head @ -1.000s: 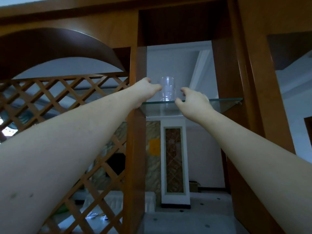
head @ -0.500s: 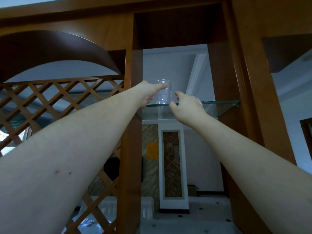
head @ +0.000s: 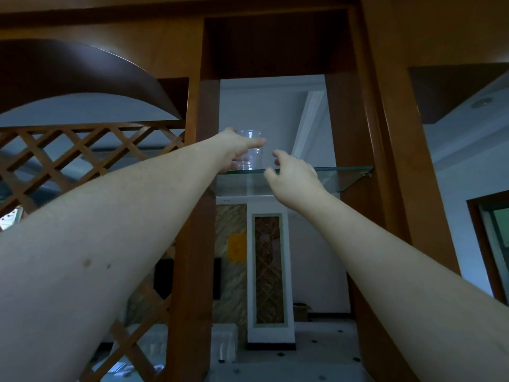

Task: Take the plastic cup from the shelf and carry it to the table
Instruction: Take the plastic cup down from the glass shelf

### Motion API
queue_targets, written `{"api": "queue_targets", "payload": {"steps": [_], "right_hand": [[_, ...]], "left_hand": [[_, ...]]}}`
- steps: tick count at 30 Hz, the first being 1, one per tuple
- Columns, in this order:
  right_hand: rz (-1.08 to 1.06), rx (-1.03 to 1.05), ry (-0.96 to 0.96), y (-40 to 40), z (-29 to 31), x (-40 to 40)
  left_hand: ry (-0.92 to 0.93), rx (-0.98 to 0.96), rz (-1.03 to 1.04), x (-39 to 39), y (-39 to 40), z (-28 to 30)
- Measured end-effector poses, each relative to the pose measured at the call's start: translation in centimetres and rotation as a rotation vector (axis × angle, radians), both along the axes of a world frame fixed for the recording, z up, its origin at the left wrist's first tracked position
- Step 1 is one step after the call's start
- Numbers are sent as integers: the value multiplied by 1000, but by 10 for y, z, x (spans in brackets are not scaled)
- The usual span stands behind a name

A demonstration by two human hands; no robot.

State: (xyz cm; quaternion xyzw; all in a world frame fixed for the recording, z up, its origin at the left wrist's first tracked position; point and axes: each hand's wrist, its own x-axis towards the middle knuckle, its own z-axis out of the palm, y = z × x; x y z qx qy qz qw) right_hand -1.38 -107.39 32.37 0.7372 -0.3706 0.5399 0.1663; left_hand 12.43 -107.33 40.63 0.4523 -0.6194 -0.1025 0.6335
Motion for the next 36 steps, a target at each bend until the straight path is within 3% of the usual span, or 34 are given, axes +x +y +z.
{"api": "queue_targets", "payload": {"steps": [7,15,21,25,31,36], "right_hand": [[271,68,-136,12,-6,-5],[476,108,-389,31,-19,-1],[905,455,-712,47,-36,3],[1144,626,-772,64,-57,7],[1245,754,-840,85,-90,12],[1208,808,-876,94,-127,12]], "left_hand": [[95,-83,-103,1,22,2],[71,-114,-251,-13,54,-5],[32,-74,-339,-15,72,-31],[23,-35,-382,-9,80,-54],[16,30,-431,8,92,-91],[-14,73,-458,19,99,-130]]}}
